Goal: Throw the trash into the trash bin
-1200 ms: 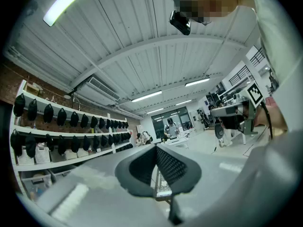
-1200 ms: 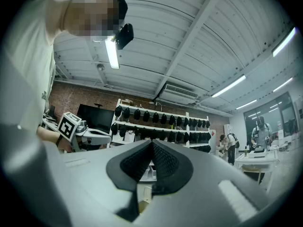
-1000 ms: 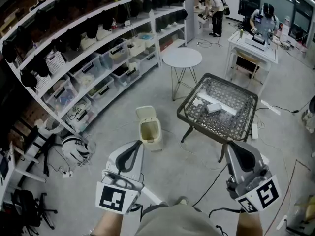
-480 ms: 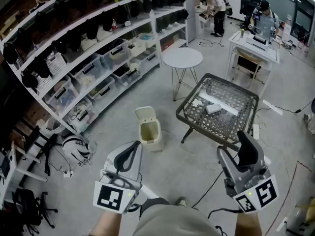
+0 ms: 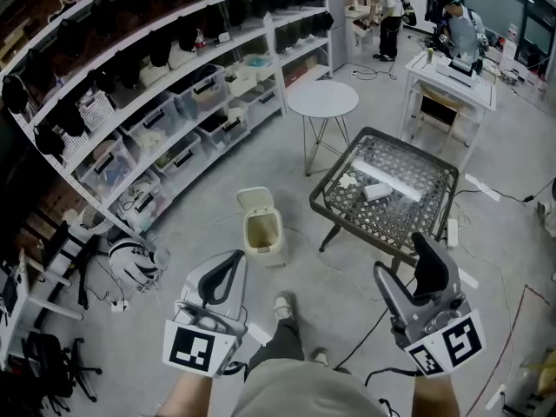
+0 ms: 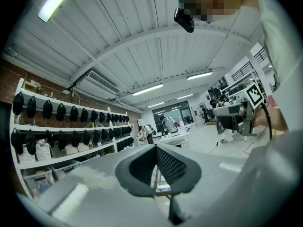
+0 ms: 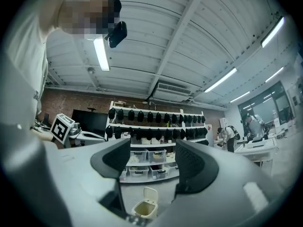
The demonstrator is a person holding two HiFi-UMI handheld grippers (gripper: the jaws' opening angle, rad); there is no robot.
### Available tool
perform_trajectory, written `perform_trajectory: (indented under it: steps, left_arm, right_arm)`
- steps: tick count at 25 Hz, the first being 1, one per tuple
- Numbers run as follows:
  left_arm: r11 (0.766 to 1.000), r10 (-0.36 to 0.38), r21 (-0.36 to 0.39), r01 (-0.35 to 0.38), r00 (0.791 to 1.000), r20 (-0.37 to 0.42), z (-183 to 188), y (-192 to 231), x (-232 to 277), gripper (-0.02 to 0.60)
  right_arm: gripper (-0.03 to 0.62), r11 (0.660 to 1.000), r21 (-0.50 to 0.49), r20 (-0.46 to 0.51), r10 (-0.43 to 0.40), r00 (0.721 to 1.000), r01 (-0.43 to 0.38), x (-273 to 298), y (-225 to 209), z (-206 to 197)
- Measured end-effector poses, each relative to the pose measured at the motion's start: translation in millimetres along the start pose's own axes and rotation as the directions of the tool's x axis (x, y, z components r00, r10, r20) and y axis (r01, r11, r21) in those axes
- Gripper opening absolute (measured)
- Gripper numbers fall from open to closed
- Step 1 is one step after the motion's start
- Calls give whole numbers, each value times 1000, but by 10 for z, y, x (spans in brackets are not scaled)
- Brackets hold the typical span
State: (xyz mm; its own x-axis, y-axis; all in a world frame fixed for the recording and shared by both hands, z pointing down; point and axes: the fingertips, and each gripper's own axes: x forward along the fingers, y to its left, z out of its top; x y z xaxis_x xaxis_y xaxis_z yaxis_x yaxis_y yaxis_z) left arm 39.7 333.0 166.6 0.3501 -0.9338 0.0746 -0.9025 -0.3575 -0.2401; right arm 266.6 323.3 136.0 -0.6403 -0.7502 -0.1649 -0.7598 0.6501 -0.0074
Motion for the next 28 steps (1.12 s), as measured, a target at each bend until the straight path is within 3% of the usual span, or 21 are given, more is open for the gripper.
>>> perform_trajectory:
  steps: [7, 14, 23, 28]
  left_arm:
    - [999, -22, -50, 22, 1000, -1, -216, 246, 348, 2]
    - [998, -37, -59, 37, 999, -11, -428, 773, 1023, 2]
    - [987, -102, -131, 96, 994, -42, -671, 1727, 2004, 2]
    - [988, -126, -93, 122, 991, -47, -754, 2252, 2482, 2]
  right_arm:
    - [299, 1000, 17, -12, 11, 1000, -11, 432, -91, -217]
    - [299, 1000, -5, -47, 14, 999, -15, 1208, -323, -383]
    - [290, 999, 19, -135, -32, 990, 35, 2483, -691, -762]
    - [290, 998, 29, -161, -48, 986, 53, 3146, -850, -935]
